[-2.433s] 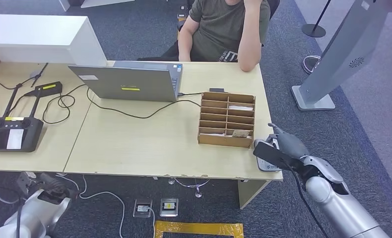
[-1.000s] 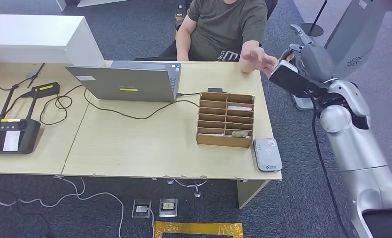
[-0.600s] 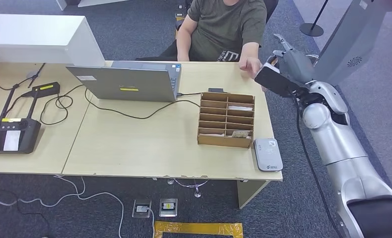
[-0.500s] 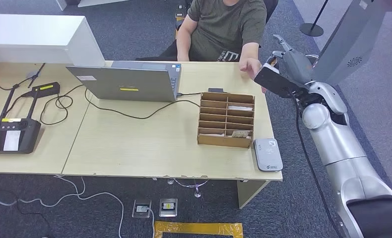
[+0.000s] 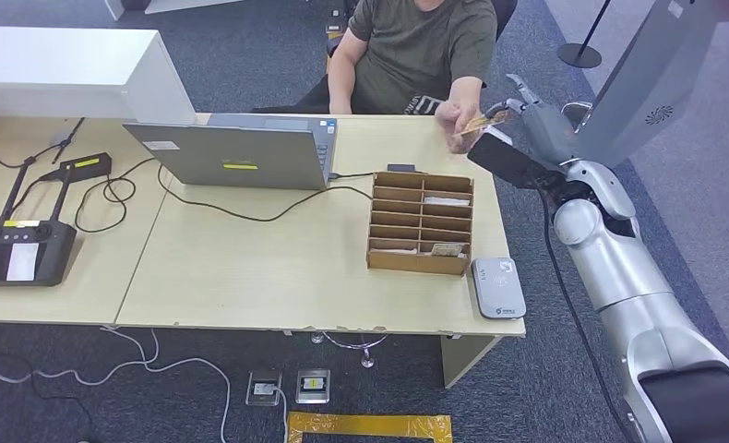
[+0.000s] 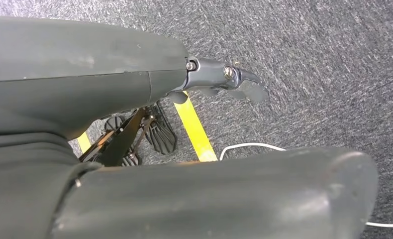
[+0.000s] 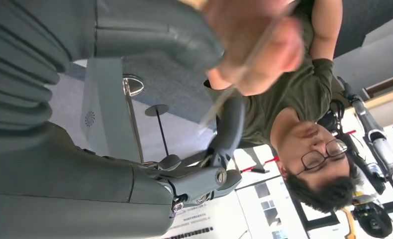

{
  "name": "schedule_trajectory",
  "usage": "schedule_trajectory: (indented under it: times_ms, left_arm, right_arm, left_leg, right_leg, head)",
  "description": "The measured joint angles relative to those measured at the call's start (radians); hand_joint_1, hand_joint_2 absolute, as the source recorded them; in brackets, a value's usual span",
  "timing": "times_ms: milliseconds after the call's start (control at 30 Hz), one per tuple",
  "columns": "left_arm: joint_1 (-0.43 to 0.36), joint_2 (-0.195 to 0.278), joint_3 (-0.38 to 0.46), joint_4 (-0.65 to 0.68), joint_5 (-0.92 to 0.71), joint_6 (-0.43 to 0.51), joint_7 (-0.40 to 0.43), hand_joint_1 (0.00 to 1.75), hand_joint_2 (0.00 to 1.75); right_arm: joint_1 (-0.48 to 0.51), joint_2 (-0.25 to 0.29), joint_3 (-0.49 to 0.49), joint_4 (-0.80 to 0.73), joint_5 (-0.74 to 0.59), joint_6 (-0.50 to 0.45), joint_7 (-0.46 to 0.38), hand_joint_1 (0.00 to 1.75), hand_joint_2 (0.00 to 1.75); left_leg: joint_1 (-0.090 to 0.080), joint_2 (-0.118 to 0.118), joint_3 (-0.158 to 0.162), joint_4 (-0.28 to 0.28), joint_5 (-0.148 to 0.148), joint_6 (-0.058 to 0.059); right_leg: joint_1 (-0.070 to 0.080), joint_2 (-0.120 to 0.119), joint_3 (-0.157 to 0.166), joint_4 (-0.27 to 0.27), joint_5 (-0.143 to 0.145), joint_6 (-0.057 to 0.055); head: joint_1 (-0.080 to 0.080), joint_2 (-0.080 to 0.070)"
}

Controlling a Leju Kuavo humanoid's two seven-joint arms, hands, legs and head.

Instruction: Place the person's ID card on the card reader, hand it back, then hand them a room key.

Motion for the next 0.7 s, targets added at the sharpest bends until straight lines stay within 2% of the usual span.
schedule_trajectory:
  times_ms: [133,300,400,533,633,700]
  left_arm:
    - [0.000,0.000,0.000,0.000,0.000,0.003,0.000,0.00,0.00]
    - [0.001,-0.009,0.000,0.000,0.000,0.060,0.000,0.00,0.00]
    - [0.002,-0.020,0.000,0.000,0.000,0.078,0.002,0.00,0.00]
    - [0.011,-0.026,0.000,0.002,0.000,0.096,0.014,0.00,0.00]
    - [0.024,-0.028,0.000,0.003,0.000,0.118,0.025,0.00,0.00]
    - [0.029,-0.031,0.000,0.005,0.000,0.129,0.030,0.00,0.00]
  right_arm:
    - [0.000,0.001,0.000,0.014,-0.001,-0.018,-0.003,0.00,0.00]
    - [0.010,-0.001,0.000,0.024,-0.004,-0.081,-0.011,0.00,0.00]
    - [0.039,-0.015,0.000,0.014,-0.043,-0.083,0.014,0.00,0.00]
    - [0.107,-0.063,-0.001,-0.067,-0.150,0.028,0.144,0.00,0.00]
    - [0.168,-0.122,-0.001,-0.182,-0.182,0.127,0.273,0.00,0.00]
    - [0.199,-0.158,-0.001,-0.262,-0.190,0.161,0.327,0.00,0.00]
  left_leg:
    - [0.000,0.000,0.000,0.000,0.000,0.000]
    - [0.000,0.000,0.001,0.000,0.000,0.000]
    - [0.000,0.000,0.001,0.000,0.000,0.000]
    - [0.000,0.000,0.001,0.000,0.000,0.000]
    - [-0.001,0.001,0.001,0.000,-0.001,0.000]
    - [-0.001,0.001,0.001,0.000,-0.001,0.000]
  right_leg:
    - [0.000,0.000,0.000,0.000,0.000,0.000]
    - [0.000,0.001,0.000,0.000,0.000,0.000]
    - [0.000,0.000,0.000,0.000,0.000,0.000]
    - [0.000,0.001,0.000,-0.001,0.000,0.000]
    - [-0.001,0.001,0.000,-0.001,0.000,0.000]
    - [-0.001,0.001,0.000,-0.001,0.000,0.000]
  head:
    - [0.000,0.000]
    - [0.000,0.000]
    - [0.000,0.000]
    - [0.000,0.000]
    - [0.000,0.000]
    - [0.000,0.000]
